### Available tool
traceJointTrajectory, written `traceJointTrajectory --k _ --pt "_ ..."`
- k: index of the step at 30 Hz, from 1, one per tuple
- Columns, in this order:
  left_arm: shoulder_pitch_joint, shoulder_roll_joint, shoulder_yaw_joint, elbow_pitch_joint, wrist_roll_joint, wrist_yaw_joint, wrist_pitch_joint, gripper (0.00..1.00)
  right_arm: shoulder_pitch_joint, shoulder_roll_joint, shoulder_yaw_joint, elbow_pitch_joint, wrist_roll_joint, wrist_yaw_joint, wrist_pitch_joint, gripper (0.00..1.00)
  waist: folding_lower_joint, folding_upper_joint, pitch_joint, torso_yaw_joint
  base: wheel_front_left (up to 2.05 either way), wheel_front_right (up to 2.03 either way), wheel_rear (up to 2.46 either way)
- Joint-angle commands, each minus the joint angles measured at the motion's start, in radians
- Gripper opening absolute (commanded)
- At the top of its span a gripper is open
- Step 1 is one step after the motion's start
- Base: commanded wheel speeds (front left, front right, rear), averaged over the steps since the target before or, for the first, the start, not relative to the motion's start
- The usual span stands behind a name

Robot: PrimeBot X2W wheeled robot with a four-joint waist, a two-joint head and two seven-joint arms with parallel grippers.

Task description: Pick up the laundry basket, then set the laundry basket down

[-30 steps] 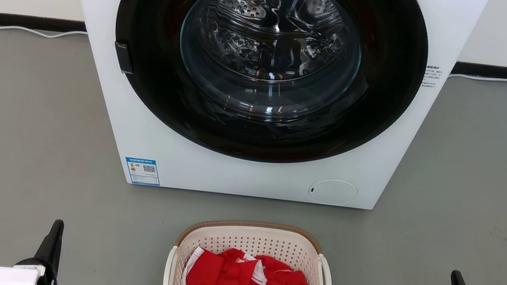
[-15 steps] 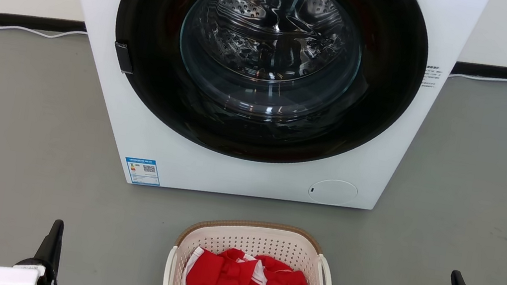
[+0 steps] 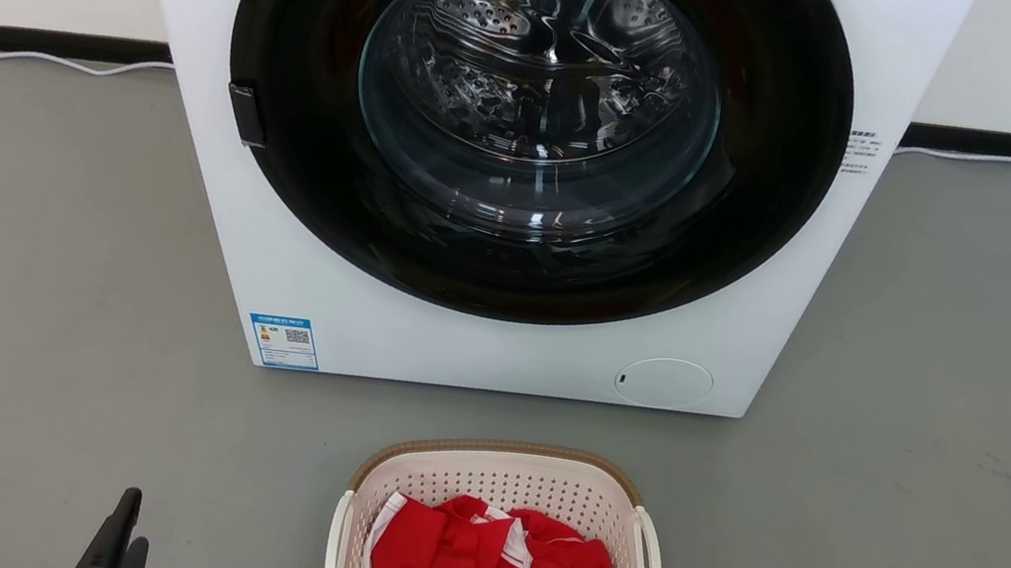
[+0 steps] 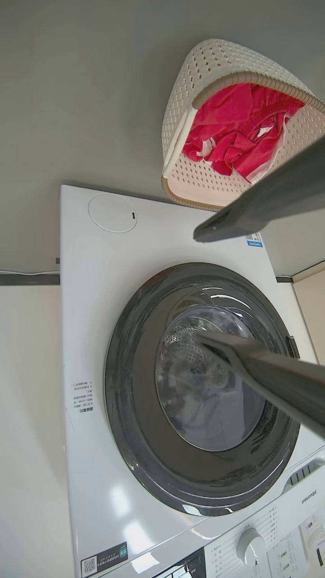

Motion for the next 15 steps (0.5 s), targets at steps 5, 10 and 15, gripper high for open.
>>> traceJointTrajectory --k 5,10,15 --pt "-0.053 0.015 -0.006 -0.023 0.004 -0.001 -0.016 1.0 -0.045 -0.016 0.011 -0.025 -0.012 0.0 -0.01 1.0 0.0005 0.0 -0.001 -0.001 0.0 0.0 0.0" --pt "-0.066 0.019 -0.018 -0.024 0.017 -0.002 -0.033 1.0 -0.061 -0.023 0.028 -0.025 -0.027 0.001 -0.022 1.0 0.0 0.0 0.001 -0.001 0.0 0.0 0.0" --pt "-0.079 0.027 -0.036 -0.024 0.035 -0.002 -0.052 1.0 -0.077 -0.034 0.053 -0.022 -0.049 0.001 -0.042 1.0 0.0 0.0 0.002 -0.001 0.0 0.0 0.0"
